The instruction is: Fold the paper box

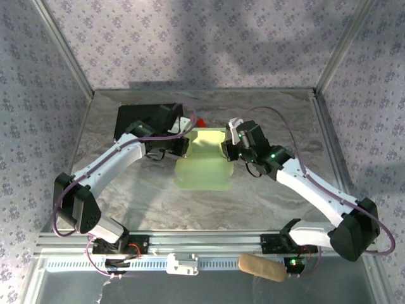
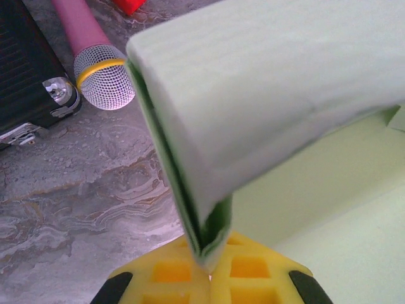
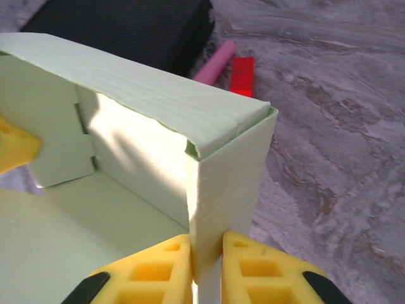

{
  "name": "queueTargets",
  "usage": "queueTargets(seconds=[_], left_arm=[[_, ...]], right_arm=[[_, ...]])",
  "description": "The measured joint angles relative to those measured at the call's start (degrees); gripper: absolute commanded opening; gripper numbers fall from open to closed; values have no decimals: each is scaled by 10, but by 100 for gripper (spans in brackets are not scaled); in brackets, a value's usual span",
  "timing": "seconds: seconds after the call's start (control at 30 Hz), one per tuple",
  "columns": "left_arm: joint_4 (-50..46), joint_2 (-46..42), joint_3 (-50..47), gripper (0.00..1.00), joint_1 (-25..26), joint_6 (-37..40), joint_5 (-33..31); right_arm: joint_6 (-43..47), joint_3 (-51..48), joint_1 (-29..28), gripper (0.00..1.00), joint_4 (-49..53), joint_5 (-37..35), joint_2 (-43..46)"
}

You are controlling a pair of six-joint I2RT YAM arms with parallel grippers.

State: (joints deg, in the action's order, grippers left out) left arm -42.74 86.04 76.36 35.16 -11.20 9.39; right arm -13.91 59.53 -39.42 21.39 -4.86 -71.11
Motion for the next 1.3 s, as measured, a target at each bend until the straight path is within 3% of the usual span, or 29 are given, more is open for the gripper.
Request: queueTargets(seconds=[0.1,0.37,0.63,0.9,1.3], left_arm=[[-8,0,0,0,2,-3,-7],[-14,0,1,0,21,-15,-35],[-8,-2,1,0,29,-20,-39],[0,-4,3,0,33,-26,-39],[-2,-4,14,0,45,-35,-50]], right_arm=[[-15,19,-29,0,15,-72,-24],[-60,60,-96,0,59,-240,-84],[-64,60,-66,14,49,-213,-83],[-58,59,-38,19,37,-167,-67],[-42,59,-32,24,36,-176,-66]])
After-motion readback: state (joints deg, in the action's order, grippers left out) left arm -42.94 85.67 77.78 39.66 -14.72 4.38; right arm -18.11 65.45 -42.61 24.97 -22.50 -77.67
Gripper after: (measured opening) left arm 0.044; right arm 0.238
